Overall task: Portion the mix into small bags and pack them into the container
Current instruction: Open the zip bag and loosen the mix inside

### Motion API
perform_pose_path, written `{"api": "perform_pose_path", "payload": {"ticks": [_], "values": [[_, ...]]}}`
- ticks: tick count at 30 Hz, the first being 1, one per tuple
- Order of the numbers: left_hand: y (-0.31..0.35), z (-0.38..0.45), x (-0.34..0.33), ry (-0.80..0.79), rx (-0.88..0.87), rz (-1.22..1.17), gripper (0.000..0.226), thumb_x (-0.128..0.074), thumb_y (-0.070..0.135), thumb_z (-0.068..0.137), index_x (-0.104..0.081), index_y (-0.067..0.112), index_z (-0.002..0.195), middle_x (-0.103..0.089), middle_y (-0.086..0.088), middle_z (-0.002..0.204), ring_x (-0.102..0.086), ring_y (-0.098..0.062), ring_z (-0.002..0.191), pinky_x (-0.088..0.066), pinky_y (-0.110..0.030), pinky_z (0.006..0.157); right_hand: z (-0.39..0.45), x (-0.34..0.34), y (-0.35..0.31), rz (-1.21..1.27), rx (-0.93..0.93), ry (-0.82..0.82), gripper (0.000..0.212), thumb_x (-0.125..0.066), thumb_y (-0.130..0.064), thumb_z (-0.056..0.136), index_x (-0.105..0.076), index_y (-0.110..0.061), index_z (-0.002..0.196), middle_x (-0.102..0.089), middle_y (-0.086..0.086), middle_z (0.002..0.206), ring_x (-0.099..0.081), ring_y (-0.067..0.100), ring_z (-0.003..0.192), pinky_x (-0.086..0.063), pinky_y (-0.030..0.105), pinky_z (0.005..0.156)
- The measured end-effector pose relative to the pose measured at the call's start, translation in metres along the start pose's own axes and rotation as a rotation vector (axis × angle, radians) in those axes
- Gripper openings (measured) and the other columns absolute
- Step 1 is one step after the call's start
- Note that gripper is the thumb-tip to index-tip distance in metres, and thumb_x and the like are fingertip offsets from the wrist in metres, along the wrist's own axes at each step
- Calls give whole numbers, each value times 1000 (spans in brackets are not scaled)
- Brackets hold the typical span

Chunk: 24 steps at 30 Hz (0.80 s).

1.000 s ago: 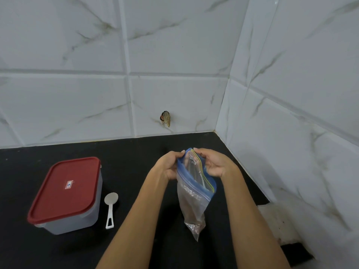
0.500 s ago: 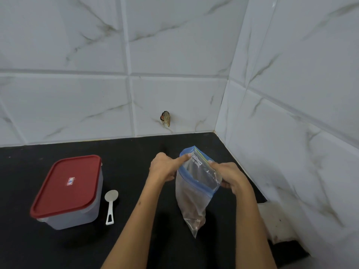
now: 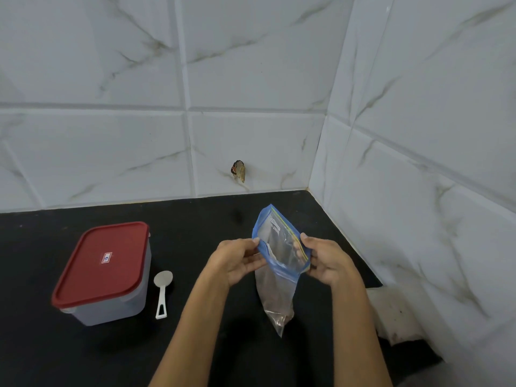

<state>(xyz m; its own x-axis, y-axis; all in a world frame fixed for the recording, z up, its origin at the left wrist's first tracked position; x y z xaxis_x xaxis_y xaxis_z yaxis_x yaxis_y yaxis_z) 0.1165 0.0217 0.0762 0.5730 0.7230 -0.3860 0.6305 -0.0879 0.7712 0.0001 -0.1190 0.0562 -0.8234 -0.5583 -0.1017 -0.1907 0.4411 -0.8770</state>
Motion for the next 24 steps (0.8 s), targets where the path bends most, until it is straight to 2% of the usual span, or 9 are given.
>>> {"api": "perform_pose_path", "payload": {"ticks": [4, 7, 9, 11, 15, 17, 20, 22, 24], "values": [[-14, 6, -3, -30, 110, -237, 16, -47, 0, 96, -58, -2, 85, -61, -15, 82, -60, -25, 77, -51, -38, 75, 3, -5, 10, 189, -128, -106, 25, -51, -22, 96, -62, -6, 112, -68, 13, 102, -63, 27, 94, -53, 42, 74], [-22, 12, -5, -26, 166, -305, 19, -42, 2, 96, -56, -2, 85, -57, -13, 80, -56, -23, 72, -49, -39, 73, -1, -8, 15, 344, -210, -188, 27, -44, -20, 98, -61, -7, 116, -65, 17, 114, -61, 32, 103, -50, 48, 83], [-25, 17, -5, -7, 180, -351, 20, -37, 2, 94, -53, 0, 82, -51, -9, 67, -52, -18, 57, -51, -34, 60, -3, -10, 18, 401, -218, -254, 31, -41, -17, 96, -59, -5, 118, -63, 21, 118, -60, 35, 105, -49, 52, 83], [-28, 22, -7, 8, 193, -416, 22, -34, 4, 90, -47, 6, 73, -39, -2, 55, -40, -11, 39, -44, -21, 45, -3, -13, 21, 439, -228, -288, 34, -42, -15, 93, -57, -4, 121, -62, 24, 119, -58, 38, 109, -47, 54, 88], [-34, 30, -11, 17, 166, -462, 25, -33, 7, 84, -37, 14, 61, -30, 4, 45, -29, -7, 31, -30, -14, 36, -5, -19, 20, 413, -234, -296, 41, -48, -15, 86, -56, -7, 125, -59, 23, 124, -57, 38, 111, -48, 54, 89], [-33, 30, -12, 41, 110, -419, 26, -34, 9, 84, -35, 15, 59, -31, 2, 46, -31, -8, 35, -33, -16, 38, -4, -21, 18, 393, -231, -298, 42, -51, -20, 87, -56, -9, 128, -60, 20, 124, -58, 36, 112, -48, 52, 91], [-31, 28, -14, 92, 4, -267, 23, -41, 17, 86, -46, 13, 65, -48, -7, 63, -49, -19, 58, -45, -33, 63, -3, -21, 15, 384, -228, -329, 44, -52, -41, 92, -60, -13, 124, -62, 15, 123, -59, 32, 112, -47, 47, 94], [-29, 28, -13, 142, -58, -168, 25, -46, 25, 93, -60, 5, 87, -59, -14, 83, -57, -28, 77, -49, -41, 75, -4, -21, 13, 342, -215, -343, 44, -53, -45, 91, -63, -13, 120, -66, 15, 117, -60, 32, 110, -47, 47, 94], [-29, 28, -13, 169, -85, -113, 35, -49, 33, 96, -62, 2, 105, -61, -13, 95, -56, -30, 85, -49, -44, 79, -4, -20, 12, 307, -209, -331, 38, -53, -38, 93, -63, -12, 118, -66, 17, 115, -58, 32, 112, -45, 47, 96]]}}
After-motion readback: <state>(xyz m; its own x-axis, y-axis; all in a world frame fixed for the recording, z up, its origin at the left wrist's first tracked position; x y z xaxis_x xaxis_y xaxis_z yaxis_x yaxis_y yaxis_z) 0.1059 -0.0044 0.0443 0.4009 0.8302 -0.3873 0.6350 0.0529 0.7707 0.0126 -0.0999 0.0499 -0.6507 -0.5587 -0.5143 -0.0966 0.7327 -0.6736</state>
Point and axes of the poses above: each hand's wrist, its own z-axis towards the middle knuckle, its own x-axis out of the back of the hand, y = z × x, the point moved 3 cm from there along z, towards the middle knuckle
